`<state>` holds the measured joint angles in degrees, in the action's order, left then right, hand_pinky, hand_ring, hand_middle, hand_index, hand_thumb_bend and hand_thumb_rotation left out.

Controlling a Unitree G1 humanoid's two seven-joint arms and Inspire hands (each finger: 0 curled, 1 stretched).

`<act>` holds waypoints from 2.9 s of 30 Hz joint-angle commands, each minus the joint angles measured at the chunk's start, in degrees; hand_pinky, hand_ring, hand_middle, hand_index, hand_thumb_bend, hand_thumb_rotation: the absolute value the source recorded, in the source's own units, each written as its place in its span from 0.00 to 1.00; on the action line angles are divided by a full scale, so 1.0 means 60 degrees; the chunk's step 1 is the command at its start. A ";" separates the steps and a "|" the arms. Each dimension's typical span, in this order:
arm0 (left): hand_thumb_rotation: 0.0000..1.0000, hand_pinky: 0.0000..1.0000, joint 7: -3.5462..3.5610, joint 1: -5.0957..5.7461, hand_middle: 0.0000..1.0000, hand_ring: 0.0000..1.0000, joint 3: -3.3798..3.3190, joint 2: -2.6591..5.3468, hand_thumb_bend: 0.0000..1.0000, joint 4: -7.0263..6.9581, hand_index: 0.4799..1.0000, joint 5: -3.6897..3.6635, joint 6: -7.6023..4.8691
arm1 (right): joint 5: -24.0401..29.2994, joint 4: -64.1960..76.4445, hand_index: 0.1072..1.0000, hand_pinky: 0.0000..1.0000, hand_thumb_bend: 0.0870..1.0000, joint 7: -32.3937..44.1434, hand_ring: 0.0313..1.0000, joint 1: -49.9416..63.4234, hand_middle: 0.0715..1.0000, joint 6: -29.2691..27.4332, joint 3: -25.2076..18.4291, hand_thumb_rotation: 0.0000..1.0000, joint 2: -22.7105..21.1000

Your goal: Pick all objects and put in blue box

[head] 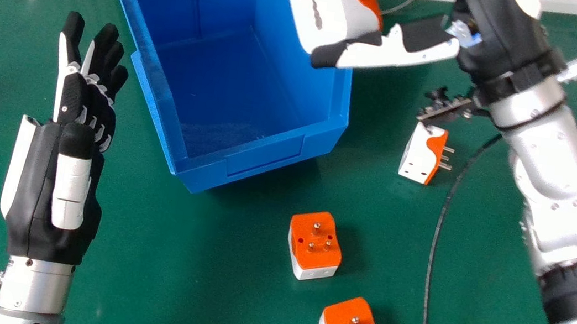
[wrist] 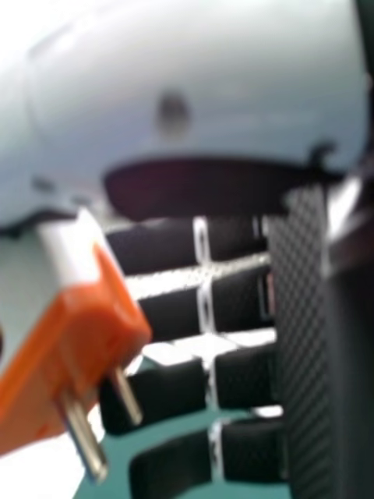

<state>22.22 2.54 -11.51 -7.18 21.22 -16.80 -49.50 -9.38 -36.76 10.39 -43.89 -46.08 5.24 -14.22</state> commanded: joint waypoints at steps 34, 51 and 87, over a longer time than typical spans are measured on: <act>0.96 0.99 0.0033 -0.0308 0.99 0.99 0.0140 0.0007 0.88 0.0370 0.97 0.0074 -0.0481 | -0.3289 -0.4843 0.46 0.35 0.47 -0.3354 0.38 -0.3281 0.46 0.0180 0.1674 0.00 0.1395; 0.96 1.00 -0.0013 -0.0267 1.00 0.99 0.0160 0.0046 0.88 0.0323 0.97 0.0120 -0.0548 | -0.3937 -0.5729 0.46 0.39 0.47 -0.4181 0.40 -0.3516 0.45 0.0963 0.2463 0.00 0.1541; 0.95 0.95 -0.0184 -0.0037 0.96 0.96 0.0205 0.0174 0.88 -0.0088 0.95 0.0000 -0.0377 | -0.3286 -0.4979 0.77 0.68 1.00 -0.3180 0.75 -0.2746 0.78 -0.0320 0.2097 0.35 0.0861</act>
<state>21.02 2.05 -10.43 -6.11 22.10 -16.79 -51.24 -31.17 -69.02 -7.34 -60.76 -45.51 19.17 -7.75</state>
